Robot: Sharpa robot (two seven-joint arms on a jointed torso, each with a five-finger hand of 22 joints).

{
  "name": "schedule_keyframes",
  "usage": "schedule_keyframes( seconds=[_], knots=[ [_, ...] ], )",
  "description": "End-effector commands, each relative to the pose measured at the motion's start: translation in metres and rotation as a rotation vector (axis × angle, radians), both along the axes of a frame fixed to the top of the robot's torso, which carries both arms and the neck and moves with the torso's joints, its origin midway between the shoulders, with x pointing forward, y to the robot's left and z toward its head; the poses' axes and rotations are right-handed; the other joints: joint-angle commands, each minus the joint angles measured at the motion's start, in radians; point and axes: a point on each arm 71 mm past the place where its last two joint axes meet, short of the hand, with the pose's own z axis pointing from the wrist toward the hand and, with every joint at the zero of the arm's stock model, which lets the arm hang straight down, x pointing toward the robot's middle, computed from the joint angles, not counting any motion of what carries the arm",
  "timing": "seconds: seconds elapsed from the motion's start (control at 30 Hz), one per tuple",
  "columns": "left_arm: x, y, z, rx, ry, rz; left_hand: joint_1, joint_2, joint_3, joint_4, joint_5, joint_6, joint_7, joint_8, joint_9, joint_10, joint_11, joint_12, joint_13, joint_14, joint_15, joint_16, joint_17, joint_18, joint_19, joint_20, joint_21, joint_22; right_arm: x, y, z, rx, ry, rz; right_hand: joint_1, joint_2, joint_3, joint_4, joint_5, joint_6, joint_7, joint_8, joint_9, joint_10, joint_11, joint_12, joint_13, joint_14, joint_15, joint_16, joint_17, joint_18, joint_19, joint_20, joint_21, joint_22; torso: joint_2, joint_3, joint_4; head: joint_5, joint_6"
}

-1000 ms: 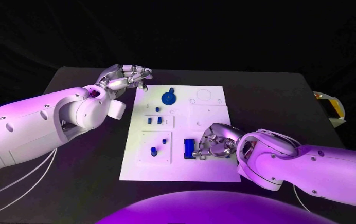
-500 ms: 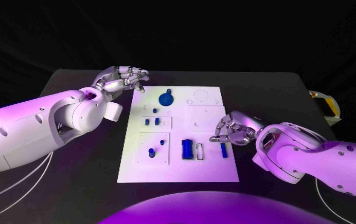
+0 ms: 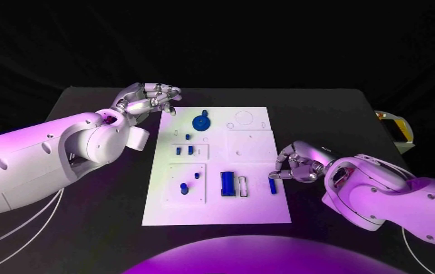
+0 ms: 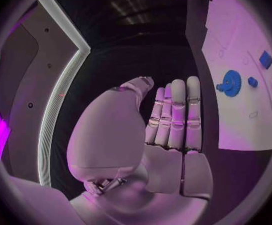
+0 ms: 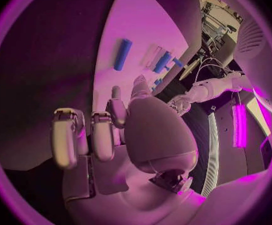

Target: Assemble the parts on the task board

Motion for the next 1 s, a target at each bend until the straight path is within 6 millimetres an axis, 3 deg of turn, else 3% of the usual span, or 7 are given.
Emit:
schedule_keyframes(
  seconds=[0.03,0.67,0.77,0.9,1.0],
  knots=[
    [-0.001,-0.002,0.001,-0.017,-0.008,-0.014,0.001,0.002,-0.005,0.003,-0.002,-0.005,0.000,-0.005,-0.001,-0.007,0.000,0.007,0.002,-0.006,-0.001,0.001,-0.001,0.012,0.003,0.007,-0.003,-0.002,-0.005,0.001,-0.007,-0.071,0.020,0.026,0.007,0.003,-0.007,0.000,-0.007,0.010,0.000,0.002,0.001,-0.002,-0.001,-0.004,-0.148,0.062,0.008,-0.006,0.046,0.004,0.052,0.008,-0.002,0.228,0.002,0.0004,0.0026,0.000,-0.002],
    [-0.001,-0.001,0.001,-0.016,-0.004,-0.014,0.001,0.002,-0.006,0.004,-0.002,-0.005,0.000,-0.005,-0.001,-0.008,0.000,0.007,0.002,-0.007,0.000,0.001,-0.002,0.012,0.003,0.007,-0.005,-0.002,-0.012,0.012,-0.024,-0.106,0.065,0.064,0.020,0.011,-0.015,-0.002,-0.004,0.018,-0.004,0.003,0.000,0.009,-0.005,0.009,-0.137,0.063,0.005,-0.005,0.051,0.003,0.055,0.006,0.004,0.230,0.001,-0.0001,0.0014,0.005,-0.006],
    [-0.001,-0.001,0.001,-0.015,-0.004,-0.014,0.001,0.002,-0.006,0.004,-0.002,-0.005,0.000,-0.005,-0.001,-0.008,0.000,0.007,0.002,-0.007,0.000,0.001,-0.002,0.012,0.003,0.007,-0.005,-0.002,-0.013,0.015,-0.026,-0.110,0.070,0.073,0.052,0.023,-0.013,-0.009,-0.009,0.021,-0.007,-0.001,-0.002,0.011,-0.008,0.011,-0.135,0.063,0.002,-0.005,0.052,0.002,0.056,0.004,0.005,0.230,0.001,0.0000,0.0018,0.004,-0.007],
    [-0.001,-0.001,0.001,-0.015,-0.003,-0.014,0.001,0.002,-0.006,0.004,-0.002,-0.005,0.000,-0.005,-0.001,-0.008,0.000,0.007,0.002,-0.007,0.000,0.001,-0.002,0.012,0.003,0.007,-0.005,-0.002,-0.013,0.017,-0.028,-0.118,0.069,0.081,0.132,0.053,0.015,-0.027,-0.069,0.028,-0.012,-0.008,-0.009,0.013,-0.013,0.012,-0.132,0.064,-0.003,-0.004,0.057,0.002,0.057,-0.001,0.008,0.231,0.001,0.0002,0.0024,0.005,-0.008],
    [-0.001,0.000,0.001,-0.014,-0.003,-0.013,0.001,0.002,-0.006,0.004,-0.002,-0.005,0.000,-0.005,-0.001,-0.008,0.000,0.007,0.002,-0.007,0.000,0.001,-0.002,0.012,0.003,0.007,-0.005,-0.002,-0.014,0.018,-0.029,-0.127,0.061,0.086,0.229,0.085,0.069,-0.060,-0.078,0.035,-0.021,-0.019,-0.019,0.012,-0.022,0.011,-0.129,0.065,-0.011,-0.004,0.060,0.001,0.059,-0.007,0.011,0.232,0.001,0.0004,0.0022,0.005,-0.008]
  ],
)
